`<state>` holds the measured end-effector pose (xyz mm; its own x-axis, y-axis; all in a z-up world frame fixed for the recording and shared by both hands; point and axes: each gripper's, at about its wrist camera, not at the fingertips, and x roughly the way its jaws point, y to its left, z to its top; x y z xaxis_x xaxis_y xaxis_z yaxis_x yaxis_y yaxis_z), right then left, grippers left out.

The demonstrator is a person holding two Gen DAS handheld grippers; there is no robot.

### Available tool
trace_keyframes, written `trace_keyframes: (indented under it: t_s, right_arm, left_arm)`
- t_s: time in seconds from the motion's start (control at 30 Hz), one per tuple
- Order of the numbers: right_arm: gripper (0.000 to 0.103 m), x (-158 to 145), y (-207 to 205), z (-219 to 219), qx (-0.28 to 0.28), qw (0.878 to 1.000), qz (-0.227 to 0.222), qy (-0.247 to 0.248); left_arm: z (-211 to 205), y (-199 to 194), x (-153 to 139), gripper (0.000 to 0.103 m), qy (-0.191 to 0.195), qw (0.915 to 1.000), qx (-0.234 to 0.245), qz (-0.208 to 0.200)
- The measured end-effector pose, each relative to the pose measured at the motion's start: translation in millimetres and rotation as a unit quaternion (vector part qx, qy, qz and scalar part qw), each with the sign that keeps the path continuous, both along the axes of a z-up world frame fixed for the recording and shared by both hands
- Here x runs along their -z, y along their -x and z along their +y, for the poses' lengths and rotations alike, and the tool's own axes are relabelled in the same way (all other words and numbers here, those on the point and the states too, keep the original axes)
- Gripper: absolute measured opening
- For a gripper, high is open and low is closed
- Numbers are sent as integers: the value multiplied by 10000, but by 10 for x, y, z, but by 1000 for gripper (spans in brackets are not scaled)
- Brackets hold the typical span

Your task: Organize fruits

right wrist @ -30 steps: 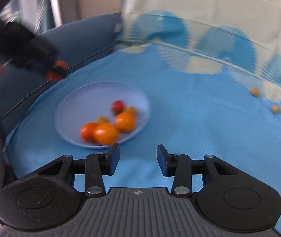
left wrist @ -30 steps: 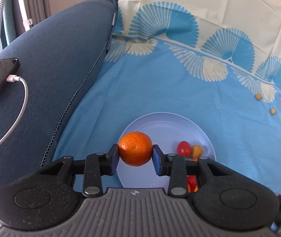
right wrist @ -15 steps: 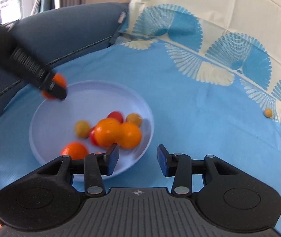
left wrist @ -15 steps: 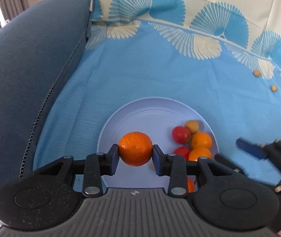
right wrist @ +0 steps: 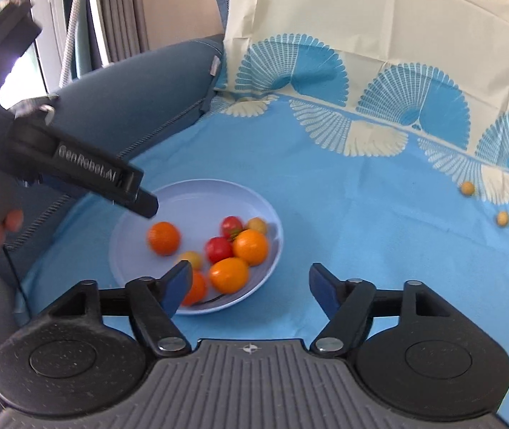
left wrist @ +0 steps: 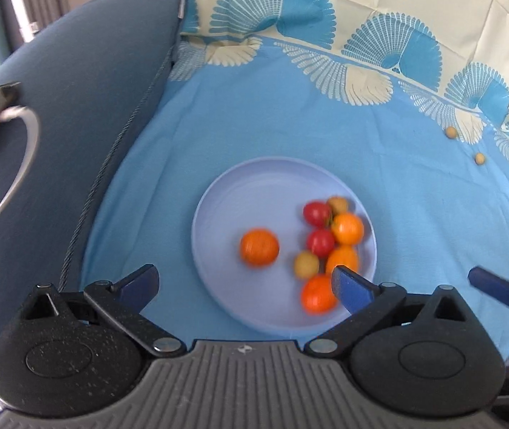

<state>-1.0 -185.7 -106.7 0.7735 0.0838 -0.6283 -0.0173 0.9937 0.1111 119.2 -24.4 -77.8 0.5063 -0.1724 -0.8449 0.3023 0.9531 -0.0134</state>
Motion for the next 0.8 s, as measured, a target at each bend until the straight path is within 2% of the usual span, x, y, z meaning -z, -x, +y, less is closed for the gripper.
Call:
trace_keyframes:
  t_s: [0.17, 0.33, 0.63, 0.8]
  right_arm:
    - [90, -188, 335, 170, 7, 9999, -142, 22]
    - [96, -360, 634, 284, 18, 9993, -374, 66]
    - [100, -535, 970, 430, 28, 9963, -797, 318]
    - [100, -577, 1062, 448, 14, 9954, -897, 346]
  left_arm:
    - [153, 421, -171, 103, 102, 9997, -135, -155]
    - [210, 689, -348, 103, 264, 9987, -93, -423]
    - [236, 1046, -570, 103, 349, 9960, -36, -817]
    - [240, 1127, -607, 103, 367, 9958, -19, -836]
